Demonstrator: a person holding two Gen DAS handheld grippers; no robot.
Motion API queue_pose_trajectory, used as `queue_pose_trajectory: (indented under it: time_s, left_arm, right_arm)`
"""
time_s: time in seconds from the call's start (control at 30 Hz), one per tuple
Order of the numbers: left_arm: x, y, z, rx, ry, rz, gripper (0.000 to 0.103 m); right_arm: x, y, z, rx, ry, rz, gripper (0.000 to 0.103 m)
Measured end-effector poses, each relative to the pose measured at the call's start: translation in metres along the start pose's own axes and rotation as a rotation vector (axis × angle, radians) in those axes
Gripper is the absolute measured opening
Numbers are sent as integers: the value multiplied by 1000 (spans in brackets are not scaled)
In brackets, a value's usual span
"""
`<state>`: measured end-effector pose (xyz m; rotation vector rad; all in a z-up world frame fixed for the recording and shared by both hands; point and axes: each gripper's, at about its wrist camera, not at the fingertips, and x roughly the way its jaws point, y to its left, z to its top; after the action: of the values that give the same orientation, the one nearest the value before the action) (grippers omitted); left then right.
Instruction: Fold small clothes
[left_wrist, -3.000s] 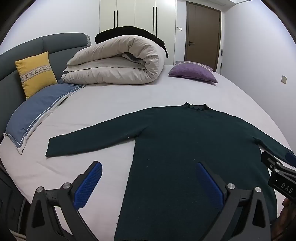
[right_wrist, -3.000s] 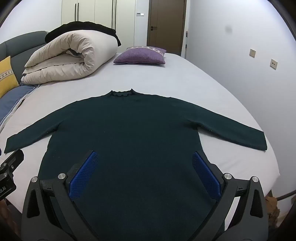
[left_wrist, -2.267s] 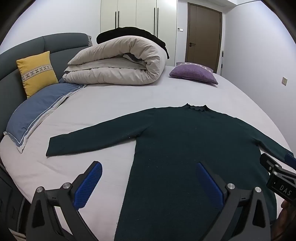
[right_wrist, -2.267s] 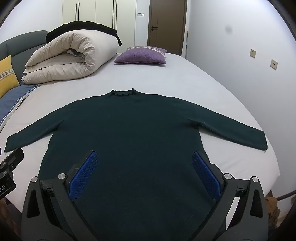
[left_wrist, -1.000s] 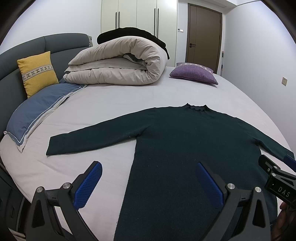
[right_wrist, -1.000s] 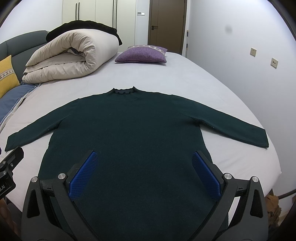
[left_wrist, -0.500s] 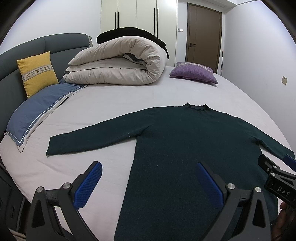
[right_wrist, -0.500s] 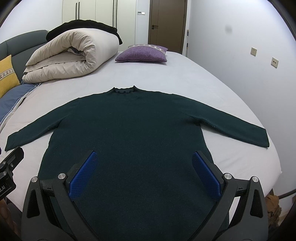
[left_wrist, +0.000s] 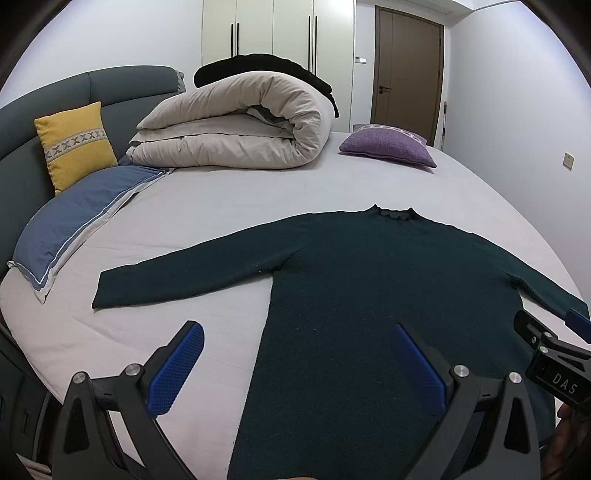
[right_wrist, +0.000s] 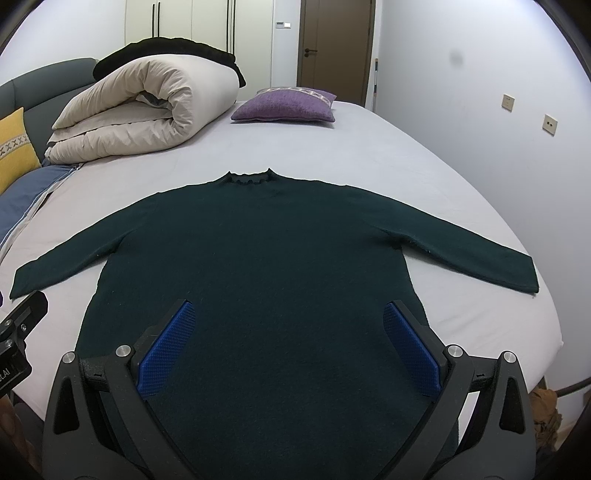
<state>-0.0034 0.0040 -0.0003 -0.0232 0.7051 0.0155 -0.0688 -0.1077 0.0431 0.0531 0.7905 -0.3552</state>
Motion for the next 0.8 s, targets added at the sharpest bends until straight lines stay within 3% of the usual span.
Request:
queue_pose_trajectory:
  time_s: [0.6,0.8]
  left_arm:
    - [8,0,-13,-17,46,-10,103]
    - [13,-11,-22,22,52,2,103]
  right_arm:
    - [11,-3,-5,12,19,5,103]
    - [23,-50,-1,110,3,34,103]
